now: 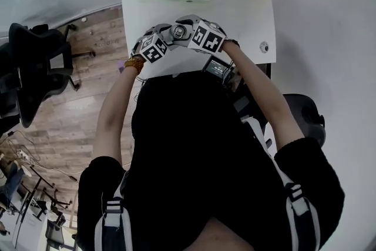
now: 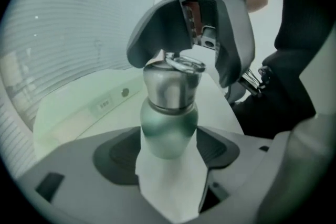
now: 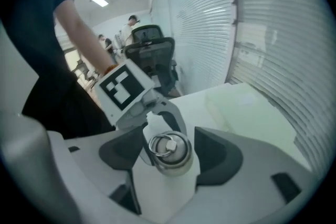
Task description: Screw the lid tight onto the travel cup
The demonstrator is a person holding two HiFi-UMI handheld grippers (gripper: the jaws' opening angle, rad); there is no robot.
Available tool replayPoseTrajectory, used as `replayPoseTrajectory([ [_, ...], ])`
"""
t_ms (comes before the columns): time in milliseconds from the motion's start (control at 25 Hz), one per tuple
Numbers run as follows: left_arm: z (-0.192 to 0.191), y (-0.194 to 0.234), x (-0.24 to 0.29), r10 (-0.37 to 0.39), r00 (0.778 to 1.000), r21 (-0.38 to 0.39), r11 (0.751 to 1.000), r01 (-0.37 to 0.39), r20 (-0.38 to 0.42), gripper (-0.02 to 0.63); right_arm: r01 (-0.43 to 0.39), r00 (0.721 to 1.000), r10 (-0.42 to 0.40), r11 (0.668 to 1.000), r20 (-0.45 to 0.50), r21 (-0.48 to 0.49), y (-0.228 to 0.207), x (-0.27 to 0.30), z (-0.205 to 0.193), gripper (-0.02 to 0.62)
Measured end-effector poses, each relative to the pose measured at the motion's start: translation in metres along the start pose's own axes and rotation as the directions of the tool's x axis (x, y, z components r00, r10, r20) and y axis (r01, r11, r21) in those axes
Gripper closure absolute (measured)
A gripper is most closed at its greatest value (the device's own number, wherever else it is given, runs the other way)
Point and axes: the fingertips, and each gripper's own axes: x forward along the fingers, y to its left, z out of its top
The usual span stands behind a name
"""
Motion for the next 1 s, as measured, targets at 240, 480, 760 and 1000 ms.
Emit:
replayPoseTrajectory([
  [240,0.008,0.003,-0.009,0.235,0.968,-0.214,0.954,-0.212,0.091,0.268,0.261,0.961,-0.275,0.907,-0.003,0.33,-0.017,0.002,0.004,0.281],
  [480,0.008,0.001,0.002,0.302,0.952,-0.275,0.92,-0.279,0.045,0.255,0.346,0.934,-0.351,0.832,-0.07,0.434,-0.019,0.004,-0.011,0.313],
  [760,0.006,-0.001,0.003,0.267,0.961,-0.259,0.936,-0.239,0.076,0.259,0.287,0.957,-0.286,0.908,-0.05,0.303,-0.011,0.006,-0.008,0.321],
  [1000,0.005,0.002,0.007,0.128,0.99,-0.158,0.98,-0.118,0.058,0.258,0.136,0.991,-0.137,0.983,-0.004,0.126,-0.008,0.007,-0.006,0.322],
])
